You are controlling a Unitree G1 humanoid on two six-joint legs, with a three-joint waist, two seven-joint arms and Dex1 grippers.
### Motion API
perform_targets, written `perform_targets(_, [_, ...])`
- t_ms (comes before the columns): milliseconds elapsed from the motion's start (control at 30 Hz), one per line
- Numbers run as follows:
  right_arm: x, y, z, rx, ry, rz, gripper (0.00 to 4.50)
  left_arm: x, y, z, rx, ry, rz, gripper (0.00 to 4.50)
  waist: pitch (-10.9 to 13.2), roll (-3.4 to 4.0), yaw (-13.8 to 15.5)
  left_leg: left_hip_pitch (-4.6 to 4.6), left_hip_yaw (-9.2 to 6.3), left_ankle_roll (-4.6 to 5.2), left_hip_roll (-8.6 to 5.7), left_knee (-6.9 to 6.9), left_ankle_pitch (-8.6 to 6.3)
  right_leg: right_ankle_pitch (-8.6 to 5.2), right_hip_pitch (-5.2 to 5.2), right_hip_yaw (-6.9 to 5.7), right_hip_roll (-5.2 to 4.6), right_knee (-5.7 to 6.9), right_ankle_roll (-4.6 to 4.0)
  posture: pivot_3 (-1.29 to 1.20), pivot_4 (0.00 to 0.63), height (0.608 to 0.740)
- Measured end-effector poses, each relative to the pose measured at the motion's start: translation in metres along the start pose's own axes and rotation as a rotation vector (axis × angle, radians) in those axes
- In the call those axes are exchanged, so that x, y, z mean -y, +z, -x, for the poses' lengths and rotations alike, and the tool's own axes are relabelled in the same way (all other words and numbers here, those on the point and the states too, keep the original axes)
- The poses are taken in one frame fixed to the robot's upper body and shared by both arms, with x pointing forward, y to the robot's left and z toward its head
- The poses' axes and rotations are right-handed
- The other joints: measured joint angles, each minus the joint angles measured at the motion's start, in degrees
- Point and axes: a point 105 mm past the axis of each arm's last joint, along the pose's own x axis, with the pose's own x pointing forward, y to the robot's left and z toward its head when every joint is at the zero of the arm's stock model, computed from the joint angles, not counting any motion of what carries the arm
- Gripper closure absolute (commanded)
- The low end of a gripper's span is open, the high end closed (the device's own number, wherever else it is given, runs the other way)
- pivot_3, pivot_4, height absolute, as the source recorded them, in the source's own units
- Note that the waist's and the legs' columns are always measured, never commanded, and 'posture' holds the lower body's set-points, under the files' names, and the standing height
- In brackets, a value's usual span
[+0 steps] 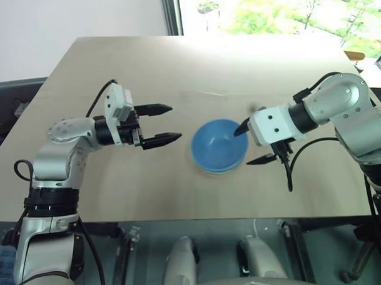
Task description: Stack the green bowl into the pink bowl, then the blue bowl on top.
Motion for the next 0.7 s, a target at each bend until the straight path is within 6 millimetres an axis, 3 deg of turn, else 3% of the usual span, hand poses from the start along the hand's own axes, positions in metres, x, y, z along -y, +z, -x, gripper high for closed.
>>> perform_targets(233, [0.003, -0.002, -0.002, 0.039, -0.07, -0.041, 0.06, 0.001, -0.003, 0.001, -0.007, 0.001, 0.007, 0.0, -0.01, -0.02, 0.01, 0.0, -0.01, 0.0, 0.0, 0.01, 0.0, 0.0, 0.0, 0.0, 0.0, 0.0, 0.0, 0.0, 0.15, 0.74])
perform_targets(267, [0.005, -0.007, 0.001, 0.059, -0.11, -0.071, 0.06, 0.002, -0.005, 0.001, -0.009, 0.003, 0.012, 0.0, -0.01, -0.03, 0.06, -0.01, -0.01, 0.0, 0.0, 0.01, 0.0, 0.0, 0.02, -0.01, -0.01, -0.02, 0.0, 0.0, 0.15, 0.74])
perform_targets(300, [0.009, -0.024, 0.012, 0.08, -0.213, -0.171, 0.06, 0.005, -0.014, 0.006, -0.027, 0.014, 0.046, 0.0, 0.0, -0.04, 0.06, -0.02, 0.02, 0.0, 0.0, 0.02, 0.0, 0.0, 0.01, 0.01, -0.02, -0.02, 0.0, 0.0, 0.15, 0.74])
perform_targets(400, [0.009, -0.027, 0.02, 0.111, -0.27, -0.193, 0.06, 0.009, -0.013, 0.007, -0.027, 0.015, 0.037, 0.0, 0.0, -0.09, 0.05, 0.0, -0.05, 0.01, 0.01, -0.01, -0.01, 0.0, 0.02, -0.03, 0.02, -0.02, 0.0, 0.0, 0.15, 0.74])
perform_targets(567, [-0.023, -0.068, 0.041, 0.174, -0.392, -0.438, 0.06, 0.021, -0.038, 0.021, -0.054, 0.069, 0.107, 0.0, 0.02, -0.13, 0.23, -0.02, 0.01, 0.03, 0.0, -0.02, -0.02, 0.0, 0.02, 0.0, -0.03, -0.08, 0.0, 0.0, 0.15, 0.74])
perform_targets(700, [-0.05, -0.09, 0.053, 0.188, -0.452, -0.53, 0.06, 0.019, -0.045, 0.028, -0.037, 0.162, 0.124, 0.0, 0.02, -0.13, 0.21, 0.06, -0.06, 0.06, 0.0, 0.02, -0.03, 0.0, 0.13, -0.03, -0.02, -0.03, 0.01, 0.0, 0.15, 0.74])
